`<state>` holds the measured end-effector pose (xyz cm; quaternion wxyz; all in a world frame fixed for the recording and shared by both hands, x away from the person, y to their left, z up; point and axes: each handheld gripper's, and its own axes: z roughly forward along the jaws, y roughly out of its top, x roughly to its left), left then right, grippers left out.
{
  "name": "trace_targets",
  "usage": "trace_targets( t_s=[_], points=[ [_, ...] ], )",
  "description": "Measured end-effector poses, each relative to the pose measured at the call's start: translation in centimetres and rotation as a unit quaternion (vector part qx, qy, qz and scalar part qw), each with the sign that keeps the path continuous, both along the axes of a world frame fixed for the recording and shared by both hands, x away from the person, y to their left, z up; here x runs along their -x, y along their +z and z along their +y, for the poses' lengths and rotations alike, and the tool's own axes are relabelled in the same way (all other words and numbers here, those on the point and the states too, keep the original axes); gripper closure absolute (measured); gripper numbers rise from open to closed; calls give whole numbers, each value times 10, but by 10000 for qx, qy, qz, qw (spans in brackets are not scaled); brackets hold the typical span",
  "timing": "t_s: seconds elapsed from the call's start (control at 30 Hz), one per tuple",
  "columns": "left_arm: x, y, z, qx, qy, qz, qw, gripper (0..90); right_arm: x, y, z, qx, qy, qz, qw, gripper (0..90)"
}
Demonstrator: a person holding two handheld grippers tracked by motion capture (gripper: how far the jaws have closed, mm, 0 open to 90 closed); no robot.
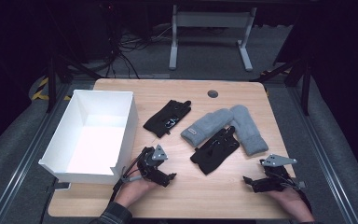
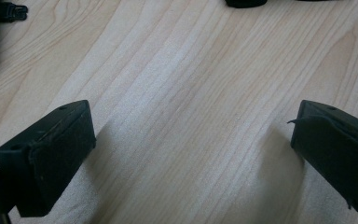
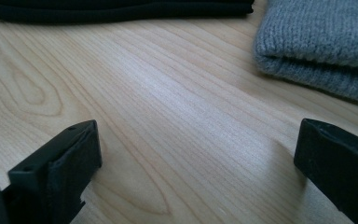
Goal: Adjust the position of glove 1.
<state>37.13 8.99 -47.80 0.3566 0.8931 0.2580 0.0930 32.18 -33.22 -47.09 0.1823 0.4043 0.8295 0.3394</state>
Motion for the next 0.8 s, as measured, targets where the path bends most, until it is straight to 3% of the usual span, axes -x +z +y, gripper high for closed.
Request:
trace_targets(
  t_s=[0.23, 0.37, 0.6, 0.7, 0.8],
  points=[
    [0, 2, -2, -70, 30, 63, 10000, 2, 0, 0, 0, -8, 7, 2, 10000, 9],
    [-3, 7, -5, -268, 43, 198, 9994, 36, 0, 0, 0, -6, 21, 3, 10000, 9],
    [-7, 16, -6, 25, 115, 351, 9993, 36, 0, 0, 0, 2, 10, 9, 10000, 9],
    [-9, 20, -8, -27, 153, 367, 9992, 33, 0, 0, 0, -6, 20, 11, 10000, 9],
    [-12, 27, -11, 73, 164, 369, 9992, 33, 0, 0, 0, -5, 31, 10, 10000, 9]
  ],
)
